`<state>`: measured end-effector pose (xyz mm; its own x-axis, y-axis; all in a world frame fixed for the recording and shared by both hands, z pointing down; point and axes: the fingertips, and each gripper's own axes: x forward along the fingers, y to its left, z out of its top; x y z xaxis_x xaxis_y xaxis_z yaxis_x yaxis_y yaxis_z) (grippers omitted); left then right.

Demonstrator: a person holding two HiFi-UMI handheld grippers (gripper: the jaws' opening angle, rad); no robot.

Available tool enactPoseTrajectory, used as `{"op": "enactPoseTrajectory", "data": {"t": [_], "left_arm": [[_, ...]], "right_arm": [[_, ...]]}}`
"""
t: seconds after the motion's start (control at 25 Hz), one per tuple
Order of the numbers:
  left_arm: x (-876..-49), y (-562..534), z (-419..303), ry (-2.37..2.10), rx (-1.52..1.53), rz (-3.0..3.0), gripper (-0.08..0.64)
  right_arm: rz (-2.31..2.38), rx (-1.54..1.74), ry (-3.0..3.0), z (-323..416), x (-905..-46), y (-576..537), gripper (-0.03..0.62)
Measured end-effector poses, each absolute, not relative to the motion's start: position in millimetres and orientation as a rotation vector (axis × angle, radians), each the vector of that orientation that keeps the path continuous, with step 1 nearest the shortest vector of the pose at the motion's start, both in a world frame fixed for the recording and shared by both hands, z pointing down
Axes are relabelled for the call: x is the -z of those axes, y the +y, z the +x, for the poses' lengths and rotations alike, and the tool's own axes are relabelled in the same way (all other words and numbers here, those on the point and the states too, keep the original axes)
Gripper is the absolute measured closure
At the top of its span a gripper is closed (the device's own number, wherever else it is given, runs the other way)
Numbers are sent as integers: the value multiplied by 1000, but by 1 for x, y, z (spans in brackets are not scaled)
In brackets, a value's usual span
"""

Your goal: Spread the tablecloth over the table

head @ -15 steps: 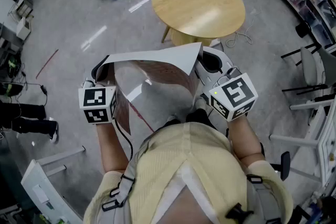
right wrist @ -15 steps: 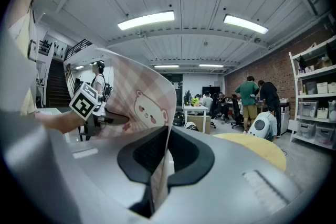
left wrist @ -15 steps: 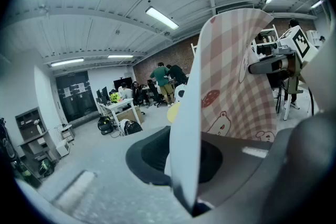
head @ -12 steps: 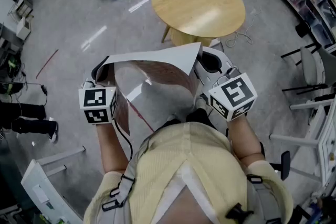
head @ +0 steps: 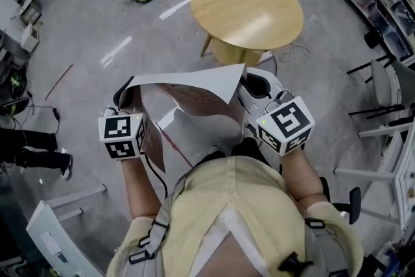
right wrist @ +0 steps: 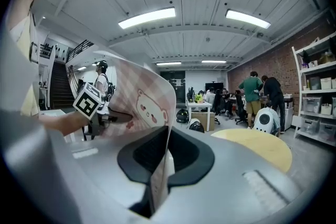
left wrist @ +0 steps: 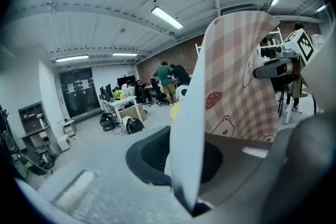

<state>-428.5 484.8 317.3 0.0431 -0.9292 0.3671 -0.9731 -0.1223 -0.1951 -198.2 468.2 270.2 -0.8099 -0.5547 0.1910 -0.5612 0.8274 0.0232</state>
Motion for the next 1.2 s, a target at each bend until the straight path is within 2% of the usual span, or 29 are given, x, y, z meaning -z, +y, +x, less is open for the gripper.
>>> {"op": "enactPoseTrajectory", "data": {"t": [0.64,1.2], "left_arm": [[-317,425,-419,-1968,-740,2235,552],[-328,326,-348,-1863,-837,2243,552]], "right_arm": [[851,-94,-2782,-186,-276,434,583],[917,-187,-2778,-118,-282,342,583]]}}
